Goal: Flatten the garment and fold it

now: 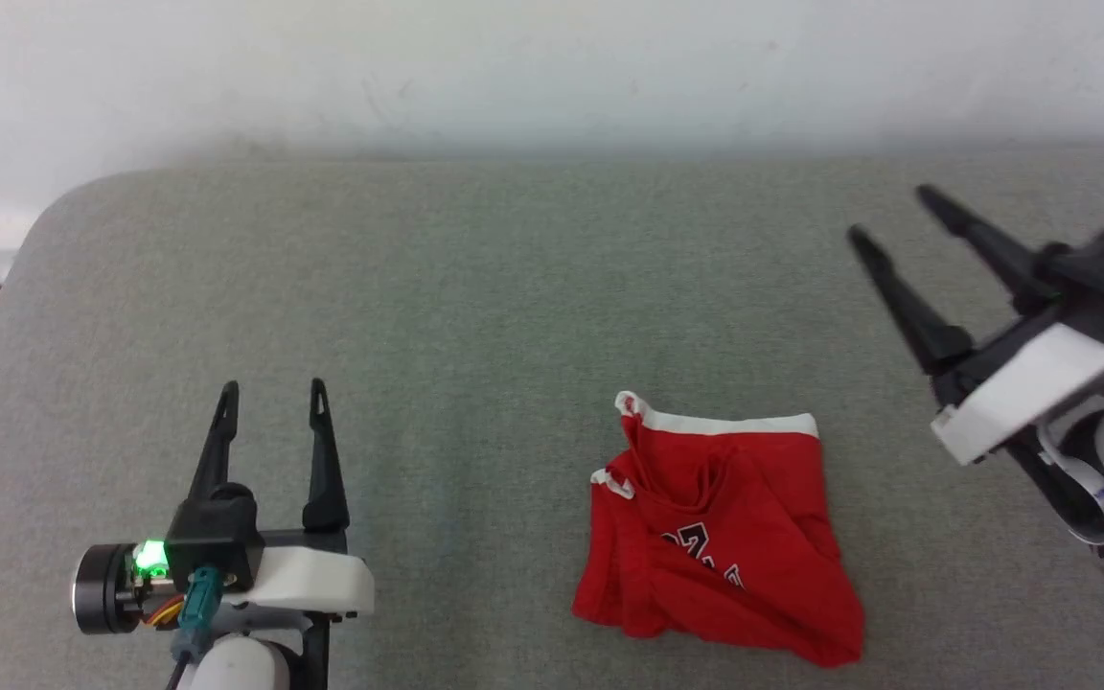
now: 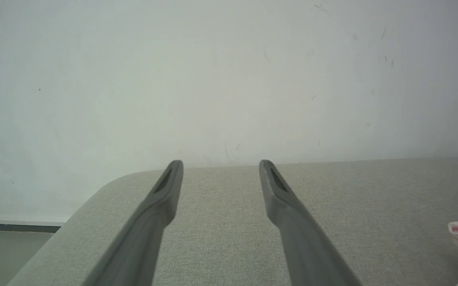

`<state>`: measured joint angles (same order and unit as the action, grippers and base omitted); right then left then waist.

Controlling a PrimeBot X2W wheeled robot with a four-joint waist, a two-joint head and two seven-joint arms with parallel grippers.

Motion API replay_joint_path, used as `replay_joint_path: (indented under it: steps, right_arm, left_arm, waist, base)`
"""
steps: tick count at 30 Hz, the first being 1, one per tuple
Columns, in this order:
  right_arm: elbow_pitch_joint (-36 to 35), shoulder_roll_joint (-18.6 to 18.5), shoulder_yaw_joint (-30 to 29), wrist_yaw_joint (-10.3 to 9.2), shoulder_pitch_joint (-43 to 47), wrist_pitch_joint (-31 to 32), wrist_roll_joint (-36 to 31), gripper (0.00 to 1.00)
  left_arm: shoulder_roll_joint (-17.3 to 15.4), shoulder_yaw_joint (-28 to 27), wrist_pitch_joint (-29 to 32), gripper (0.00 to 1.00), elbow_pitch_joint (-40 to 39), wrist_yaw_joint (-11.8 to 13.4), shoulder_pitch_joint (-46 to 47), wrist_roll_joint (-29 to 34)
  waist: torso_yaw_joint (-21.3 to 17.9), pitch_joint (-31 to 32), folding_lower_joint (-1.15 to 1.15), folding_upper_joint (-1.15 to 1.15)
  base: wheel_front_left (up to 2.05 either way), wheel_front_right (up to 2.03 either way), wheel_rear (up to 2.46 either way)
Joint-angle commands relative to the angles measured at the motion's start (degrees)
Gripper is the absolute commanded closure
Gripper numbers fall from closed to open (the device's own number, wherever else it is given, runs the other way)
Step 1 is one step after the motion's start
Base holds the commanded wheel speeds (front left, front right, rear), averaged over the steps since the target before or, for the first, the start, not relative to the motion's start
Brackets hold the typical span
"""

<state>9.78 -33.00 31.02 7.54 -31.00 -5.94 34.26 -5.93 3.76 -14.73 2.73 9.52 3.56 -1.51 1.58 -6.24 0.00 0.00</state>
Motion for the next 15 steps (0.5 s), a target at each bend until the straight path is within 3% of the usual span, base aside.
replay_joint_path:
  steps: [1, 2, 7, 11, 15]
  right_arm:
    - [1.6, 2.9, -5.7, -0.05, 3.3, -5.2, -5.3, 0.0]
    - [1.6, 2.9, -5.7, -0.05, 3.3, -5.2, -5.3, 0.0]
    - [1.0, 10.8, -19.4, -0.05, 11.4, -8.8, -16.1, 0.0]
    - [-5.7, 18.2, -28.6, -0.05, 19.2, -9.0, -22.6, 0.0]
    - [-10.9, 24.3, -32.9, -0.05, 27.3, -9.0, -26.2, 0.0]
  left_arm:
    - [-0.4, -0.2, -0.3, 0.0, -0.2, -0.6, -0.5, 0.1]
    - [-0.4, -0.2, -0.3, 0.0, -0.2, -0.6, -0.5, 0.1]
    - [-0.1, -0.1, -0.3, 0.0, -0.9, -1.1, -0.7, 0.1]
    - [0.2, 0.2, -0.3, 0.0, -1.7, -1.6, -1.2, -0.1]
    - [0.4, 0.3, -0.3, 0.0, -2.2, -2.3, -2.0, -0.3]
  waist:
    - [-1.9, 1.6, 0.0, 0.0]
    - [-1.9, 1.6, 0.0, 0.0]
    - [-2.4, 2.2, 0.0, 0.0]
    - [-2.3, 2.5, 0.0, 0.0]
    - [-1.9, 3.1, 0.0, 0.0]
  base:
    - [0.0, 0.0, 0.0]
    - [0.0, 0.0, 0.0]
    - [0.0, 0.0, 0.0]
    - [0.0, 0.0, 0.0]
    - [0.0, 0.0, 0.0]
